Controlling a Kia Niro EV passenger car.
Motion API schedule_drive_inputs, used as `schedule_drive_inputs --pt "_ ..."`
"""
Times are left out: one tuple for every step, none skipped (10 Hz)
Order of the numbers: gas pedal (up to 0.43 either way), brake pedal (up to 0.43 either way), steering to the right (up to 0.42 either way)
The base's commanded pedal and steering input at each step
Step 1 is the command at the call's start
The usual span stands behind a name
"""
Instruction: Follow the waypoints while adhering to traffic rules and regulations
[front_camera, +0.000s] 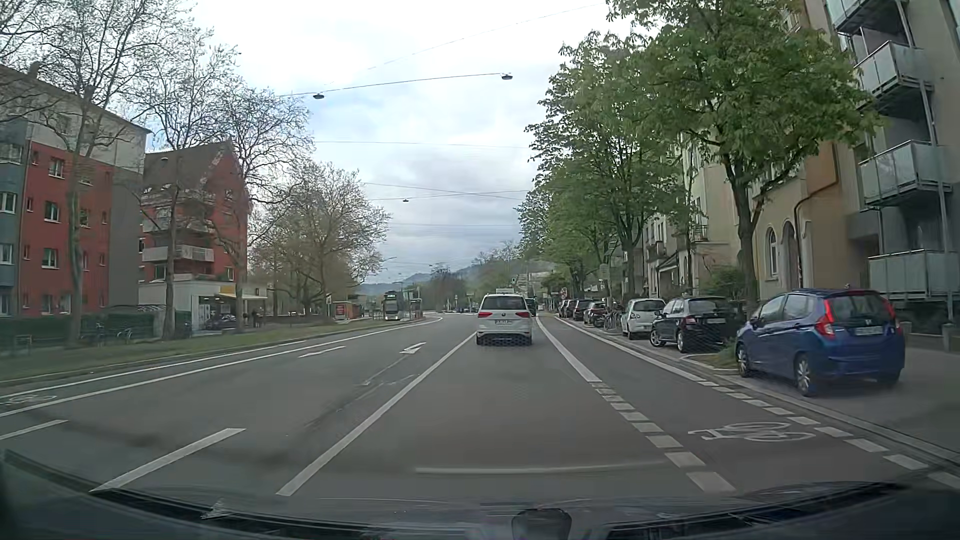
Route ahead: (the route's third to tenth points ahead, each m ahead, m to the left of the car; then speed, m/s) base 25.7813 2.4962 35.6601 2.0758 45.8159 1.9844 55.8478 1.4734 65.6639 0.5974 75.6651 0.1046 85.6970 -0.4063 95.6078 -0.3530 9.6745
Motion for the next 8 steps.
schedule_drive_inputs --pt "0.13 0.0 0.002" --pt "0.13 0.0 0.003" --pt "0.13 0.0 0.004" --pt "0.13 0.0 0.003" --pt "0.13 0.0 0.003" --pt "0.13 0.0 0.006" --pt "0.13 0.0 0.007" --pt "0.13 0.0 0.006"
